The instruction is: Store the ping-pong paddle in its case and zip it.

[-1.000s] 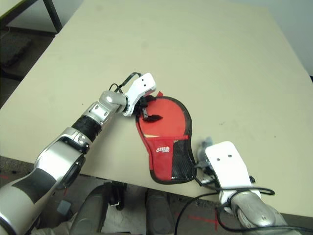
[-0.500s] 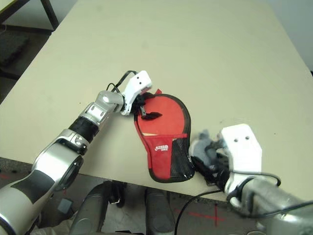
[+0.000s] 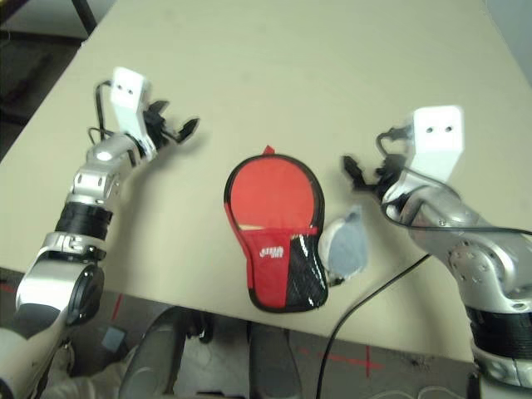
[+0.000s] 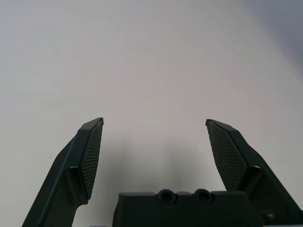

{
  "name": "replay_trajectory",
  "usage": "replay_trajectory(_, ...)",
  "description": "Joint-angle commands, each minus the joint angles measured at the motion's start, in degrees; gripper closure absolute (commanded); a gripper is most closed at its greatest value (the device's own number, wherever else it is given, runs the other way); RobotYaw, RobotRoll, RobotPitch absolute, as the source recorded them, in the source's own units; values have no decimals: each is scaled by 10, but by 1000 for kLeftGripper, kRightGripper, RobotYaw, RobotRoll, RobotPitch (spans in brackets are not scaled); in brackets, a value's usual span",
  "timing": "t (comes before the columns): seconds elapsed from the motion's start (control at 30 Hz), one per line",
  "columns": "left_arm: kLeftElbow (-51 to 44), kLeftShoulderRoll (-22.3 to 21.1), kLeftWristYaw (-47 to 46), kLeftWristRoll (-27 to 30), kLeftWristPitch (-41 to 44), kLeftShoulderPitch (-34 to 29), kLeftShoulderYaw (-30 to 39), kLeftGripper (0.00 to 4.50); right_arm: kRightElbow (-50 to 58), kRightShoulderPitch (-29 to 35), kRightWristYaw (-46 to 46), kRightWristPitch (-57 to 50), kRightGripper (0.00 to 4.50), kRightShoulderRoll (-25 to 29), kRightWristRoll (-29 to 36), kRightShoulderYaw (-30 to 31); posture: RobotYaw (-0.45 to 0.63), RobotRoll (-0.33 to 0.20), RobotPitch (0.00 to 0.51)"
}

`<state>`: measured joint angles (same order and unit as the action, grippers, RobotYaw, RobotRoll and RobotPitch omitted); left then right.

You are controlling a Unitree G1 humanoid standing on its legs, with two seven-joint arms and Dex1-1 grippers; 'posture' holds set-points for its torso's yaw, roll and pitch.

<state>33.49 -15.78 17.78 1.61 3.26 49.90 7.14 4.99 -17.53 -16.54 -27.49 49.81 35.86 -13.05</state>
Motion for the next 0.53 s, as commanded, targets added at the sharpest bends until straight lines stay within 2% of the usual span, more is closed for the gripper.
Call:
replay_trajectory(0.03,15,-13,-31,-7,-34,-31,10,0,-72,18,-17,50,40,-9,-93,-53,-46,0,176)
replay_trajectory(0.23,42,-29,-56,-1,-47,-56,13,0,-194,8,-21,40,40,-33,-136,-134,-25,0,173)
replay_trajectory(0.37,57,-30,-69,-2,-50,-62,11,0,-285,-12,5,111,40,-34,-173,-149,-23,0,168)
replay_trajectory(0.53,85,-30,-72,-1,-56,-58,9,0,-324,-31,45,164,40,-35,-189,-162,-36,0,161)
